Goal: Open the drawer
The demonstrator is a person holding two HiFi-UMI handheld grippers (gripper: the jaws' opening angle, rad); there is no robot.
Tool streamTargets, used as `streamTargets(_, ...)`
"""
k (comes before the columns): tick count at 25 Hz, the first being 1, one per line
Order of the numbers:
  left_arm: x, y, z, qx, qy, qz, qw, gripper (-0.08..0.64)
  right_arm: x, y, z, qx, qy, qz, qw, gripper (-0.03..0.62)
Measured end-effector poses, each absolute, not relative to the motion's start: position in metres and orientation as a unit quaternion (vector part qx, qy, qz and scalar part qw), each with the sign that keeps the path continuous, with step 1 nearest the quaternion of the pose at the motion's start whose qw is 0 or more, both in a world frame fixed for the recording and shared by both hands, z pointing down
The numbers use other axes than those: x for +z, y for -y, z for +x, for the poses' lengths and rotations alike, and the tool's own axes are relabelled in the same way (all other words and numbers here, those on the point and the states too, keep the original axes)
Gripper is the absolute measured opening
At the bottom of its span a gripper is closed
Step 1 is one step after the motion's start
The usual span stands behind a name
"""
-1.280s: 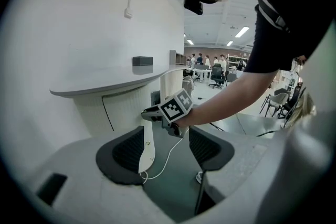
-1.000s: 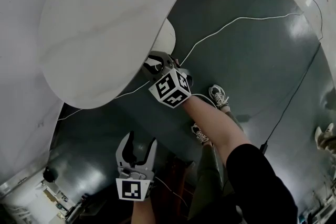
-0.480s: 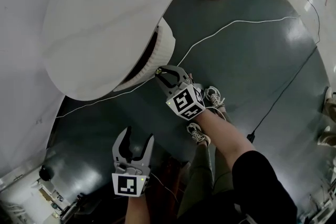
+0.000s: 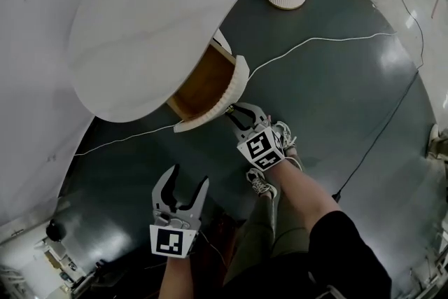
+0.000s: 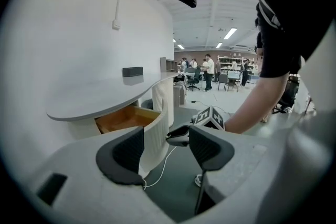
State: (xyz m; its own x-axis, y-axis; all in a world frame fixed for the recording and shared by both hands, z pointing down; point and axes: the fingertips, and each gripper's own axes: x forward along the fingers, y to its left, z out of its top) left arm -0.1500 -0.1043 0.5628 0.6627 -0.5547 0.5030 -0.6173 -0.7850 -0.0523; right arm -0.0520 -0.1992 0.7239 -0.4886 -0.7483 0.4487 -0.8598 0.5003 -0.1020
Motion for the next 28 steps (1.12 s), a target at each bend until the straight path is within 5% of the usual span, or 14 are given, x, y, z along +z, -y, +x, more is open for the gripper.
streamTargets(28,0.539,0.084,-0.114,0.259,0.269,0.927,0.046,0.265,0.73,0.126,-0.024,0.196,0.826,0.483,0.213,0.104)
